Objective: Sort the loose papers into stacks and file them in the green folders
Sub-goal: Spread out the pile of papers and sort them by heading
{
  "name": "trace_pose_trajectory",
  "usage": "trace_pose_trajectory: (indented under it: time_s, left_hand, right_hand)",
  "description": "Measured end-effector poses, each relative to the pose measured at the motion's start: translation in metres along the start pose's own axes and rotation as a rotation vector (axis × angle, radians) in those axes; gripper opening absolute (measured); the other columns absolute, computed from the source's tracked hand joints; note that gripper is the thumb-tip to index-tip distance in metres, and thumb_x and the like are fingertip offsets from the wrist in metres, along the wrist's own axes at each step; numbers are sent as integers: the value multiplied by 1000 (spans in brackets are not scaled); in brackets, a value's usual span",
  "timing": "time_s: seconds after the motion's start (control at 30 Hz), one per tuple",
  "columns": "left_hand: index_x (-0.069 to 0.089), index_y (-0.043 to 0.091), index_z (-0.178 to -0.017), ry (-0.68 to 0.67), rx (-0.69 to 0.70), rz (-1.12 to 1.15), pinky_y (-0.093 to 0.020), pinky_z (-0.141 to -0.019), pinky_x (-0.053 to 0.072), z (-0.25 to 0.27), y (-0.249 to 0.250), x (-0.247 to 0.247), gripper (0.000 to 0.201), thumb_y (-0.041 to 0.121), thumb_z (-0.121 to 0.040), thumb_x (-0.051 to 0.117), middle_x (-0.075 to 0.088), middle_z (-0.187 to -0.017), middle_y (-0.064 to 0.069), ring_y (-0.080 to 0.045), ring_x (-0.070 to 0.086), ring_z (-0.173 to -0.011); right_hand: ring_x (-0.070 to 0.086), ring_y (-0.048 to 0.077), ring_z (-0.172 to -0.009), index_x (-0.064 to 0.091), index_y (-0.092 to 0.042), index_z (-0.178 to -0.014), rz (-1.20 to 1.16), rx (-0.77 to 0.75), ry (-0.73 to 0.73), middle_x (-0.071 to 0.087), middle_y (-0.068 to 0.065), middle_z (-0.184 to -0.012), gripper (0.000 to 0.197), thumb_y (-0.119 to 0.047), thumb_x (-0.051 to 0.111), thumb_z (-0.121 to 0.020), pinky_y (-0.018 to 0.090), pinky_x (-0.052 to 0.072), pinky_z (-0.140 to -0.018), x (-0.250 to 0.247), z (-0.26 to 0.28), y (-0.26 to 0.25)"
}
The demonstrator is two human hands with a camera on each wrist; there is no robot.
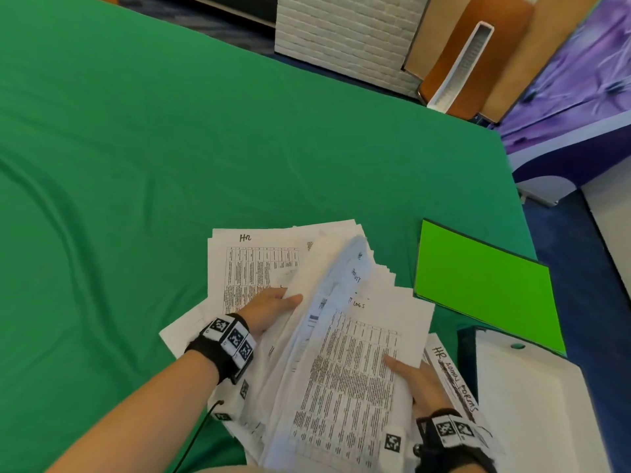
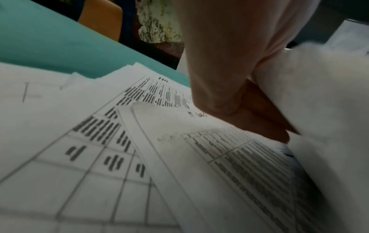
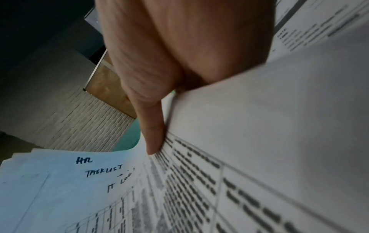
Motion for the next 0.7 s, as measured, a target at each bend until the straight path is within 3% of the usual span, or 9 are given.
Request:
trace_pose_trajectory:
  time_s: [0.13,0.2,0.27,0.33,0.4,0.5,0.6,0.7]
  left_hand:
    - [64,8,-112,293,86,-409,-40,-89,53,-5,15,-30,25,26,-100,51,69,-108,-9,-27,66,-97]
    - [55,9,-116,465,83,-660,-38,-85,52,0,22,-43,29,29,-95,59,64,-110,-6,-23,61,-94]
    - [45,11,-119,641,80,-960,-36,-89,48,12,31,-46,56,40,-81,74,53,-115,-4,-20,54,-100]
    - [40,11,-124,721,112,-1203,-36,-96,42,18,39,-37,74,50,-73,77,45,-121,-4,-20,47,-109]
    - [42,11,-124,643,146,-1232,-35,-95,44,10,31,-25,69,52,-77,72,47,-122,-4,-20,48,-107]
    - [48,11,-118,474,96,-1040,-32,-87,48,-3,10,-14,50,48,-87,62,50,-116,-6,-21,52,-100]
    - [56,15,-117,351,131,-950,-32,-88,49,-8,9,6,34,38,-93,58,51,-116,-6,-22,56,-96]
    - [64,23,-117,205,172,-999,-35,-91,50,-11,8,29,29,38,-96,53,47,-117,-6,-25,59,-95]
  right_hand:
    - [69,42,-92,64,-4,-114,-2,2,43,72,22,-102,32,-1,69,-82,56,55,-81,-12,-5,6]
    - [69,41,-93,65,-7,-113,-12,-1,61,72,20,-103,32,-1,69,-82,56,55,-82,-18,-7,10]
    - [69,38,-94,65,-11,-112,-10,-35,104,73,16,-104,31,-3,70,-82,51,55,-81,-25,-7,11]
    - [68,35,-96,65,-12,-114,6,-56,144,72,14,-106,34,-5,71,-82,51,53,-87,-29,-8,11]
    - [68,34,-98,65,-14,-114,-1,-63,155,72,13,-108,38,-6,74,-79,54,50,-92,-29,-8,12]
    - [67,35,-100,62,-11,-121,-35,-65,168,72,13,-107,53,-13,78,-70,55,50,-92,-30,-5,12]
    - [69,38,-95,62,-10,-120,-91,-42,157,73,16,-104,38,-10,69,-83,52,54,-83,-30,-3,15]
    - [71,37,-91,63,-10,-118,-117,-33,104,72,17,-104,30,-10,65,-88,48,57,-76,-25,1,13]
Point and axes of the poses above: each hand's wrist, its own z-axis away from the middle knuckle, its own x-axis out of the palm, y = z × x, the point moved 10 cm from there along -z, towards the middle knuckle
